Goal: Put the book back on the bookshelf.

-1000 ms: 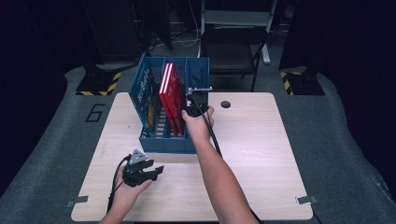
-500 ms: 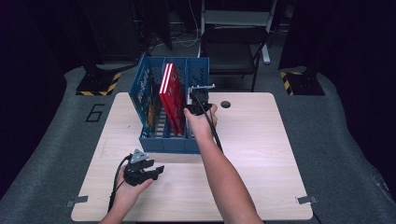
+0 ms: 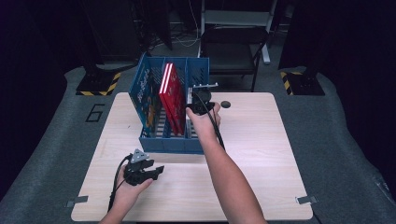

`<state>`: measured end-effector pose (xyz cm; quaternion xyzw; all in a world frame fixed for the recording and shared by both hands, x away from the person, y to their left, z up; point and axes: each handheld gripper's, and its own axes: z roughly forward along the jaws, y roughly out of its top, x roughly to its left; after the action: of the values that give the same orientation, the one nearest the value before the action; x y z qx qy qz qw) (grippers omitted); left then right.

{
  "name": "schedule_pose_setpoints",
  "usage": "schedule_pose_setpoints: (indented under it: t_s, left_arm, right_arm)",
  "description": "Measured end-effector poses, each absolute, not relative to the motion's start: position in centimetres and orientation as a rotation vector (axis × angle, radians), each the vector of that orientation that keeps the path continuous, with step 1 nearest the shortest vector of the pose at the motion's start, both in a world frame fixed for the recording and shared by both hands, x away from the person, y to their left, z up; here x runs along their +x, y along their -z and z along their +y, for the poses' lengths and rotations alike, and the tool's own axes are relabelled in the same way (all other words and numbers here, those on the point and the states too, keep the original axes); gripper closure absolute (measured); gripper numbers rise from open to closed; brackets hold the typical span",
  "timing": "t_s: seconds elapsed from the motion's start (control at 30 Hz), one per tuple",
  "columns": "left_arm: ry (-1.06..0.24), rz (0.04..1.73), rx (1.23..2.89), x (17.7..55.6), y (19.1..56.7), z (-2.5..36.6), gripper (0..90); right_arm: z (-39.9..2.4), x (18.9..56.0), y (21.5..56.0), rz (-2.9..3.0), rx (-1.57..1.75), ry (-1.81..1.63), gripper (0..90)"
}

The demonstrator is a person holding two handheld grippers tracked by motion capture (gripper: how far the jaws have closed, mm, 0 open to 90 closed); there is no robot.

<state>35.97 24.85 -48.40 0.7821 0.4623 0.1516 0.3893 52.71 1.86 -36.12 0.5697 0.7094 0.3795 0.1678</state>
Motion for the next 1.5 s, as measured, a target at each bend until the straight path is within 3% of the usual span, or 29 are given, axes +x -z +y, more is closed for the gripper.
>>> schedule_pose_setpoints:
  t_s: [0.7,1.5]
  left_arm:
    - [-0.392,1.180,1.997,35.9,48.4,24.9,46.2]
    - [-0.414,1.182,2.058,36.2,49.1,25.0,41.9]
  right_arm:
    - [1.5,50.8,34.4,2.101,1.527,-1.122,51.0]
    - [-1.2,46.3,33.9,2.301,1.287,-1.235,47.8]
